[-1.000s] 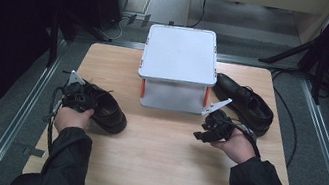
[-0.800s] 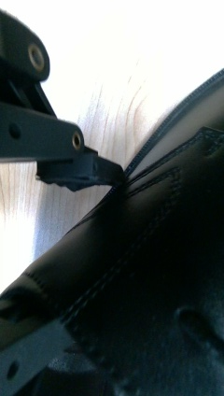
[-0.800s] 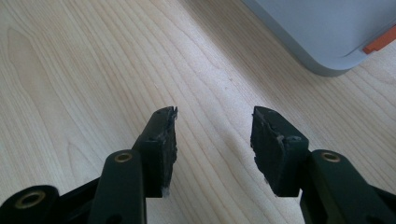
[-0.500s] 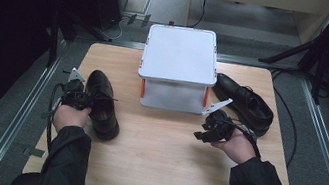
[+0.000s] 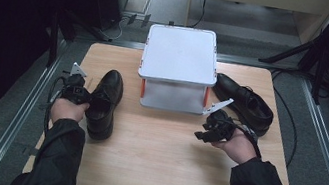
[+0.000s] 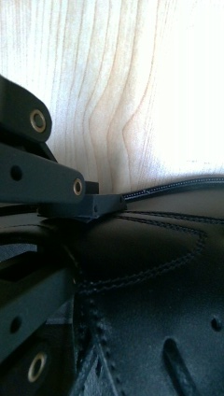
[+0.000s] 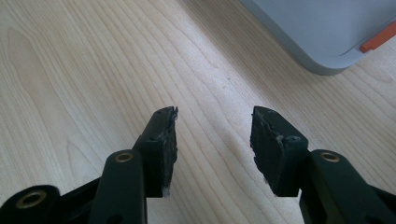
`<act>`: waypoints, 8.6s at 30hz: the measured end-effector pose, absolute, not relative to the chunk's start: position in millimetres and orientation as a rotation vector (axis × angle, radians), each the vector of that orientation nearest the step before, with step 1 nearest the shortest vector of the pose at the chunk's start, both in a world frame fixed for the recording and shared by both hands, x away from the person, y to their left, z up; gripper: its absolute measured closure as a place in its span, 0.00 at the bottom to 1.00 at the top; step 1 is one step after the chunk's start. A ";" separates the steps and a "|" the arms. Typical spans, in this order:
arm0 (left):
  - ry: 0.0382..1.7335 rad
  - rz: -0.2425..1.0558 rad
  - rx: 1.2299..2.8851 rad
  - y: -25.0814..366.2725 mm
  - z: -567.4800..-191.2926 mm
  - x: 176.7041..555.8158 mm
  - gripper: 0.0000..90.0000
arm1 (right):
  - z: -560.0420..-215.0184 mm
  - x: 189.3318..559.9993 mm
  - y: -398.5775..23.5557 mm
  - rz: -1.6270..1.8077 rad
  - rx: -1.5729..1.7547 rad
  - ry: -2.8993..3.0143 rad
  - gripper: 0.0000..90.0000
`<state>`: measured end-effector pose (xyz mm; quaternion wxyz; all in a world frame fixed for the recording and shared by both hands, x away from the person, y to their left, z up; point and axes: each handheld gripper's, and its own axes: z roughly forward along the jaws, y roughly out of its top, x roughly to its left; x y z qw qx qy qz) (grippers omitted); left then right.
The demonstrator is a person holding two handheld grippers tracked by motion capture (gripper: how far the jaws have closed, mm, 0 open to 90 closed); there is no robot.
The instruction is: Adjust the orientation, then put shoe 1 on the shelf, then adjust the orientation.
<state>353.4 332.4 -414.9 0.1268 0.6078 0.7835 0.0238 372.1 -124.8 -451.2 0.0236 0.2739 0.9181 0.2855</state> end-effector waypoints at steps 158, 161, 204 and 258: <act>1.978 -0.064 1.801 197.5 -250.9 509.6 0.73 | -455.9 356.8 -149.1 0.898 0.891 2.825 0.57; 1.949 -0.080 1.790 205.6 -242.8 503.9 0.70 | -455.8 357.4 -150.4 0.898 0.900 2.820 0.57; 1.971 -0.137 1.822 311.6 -404.1 395.4 0.63 | -446.3 375.0 -174.6 1.031 1.054 2.753 0.57; 1.872 -0.185 1.830 329.7 -449.3 352.6 0.51 | -437.1 458.0 -266.5 0.737 1.284 2.770 0.82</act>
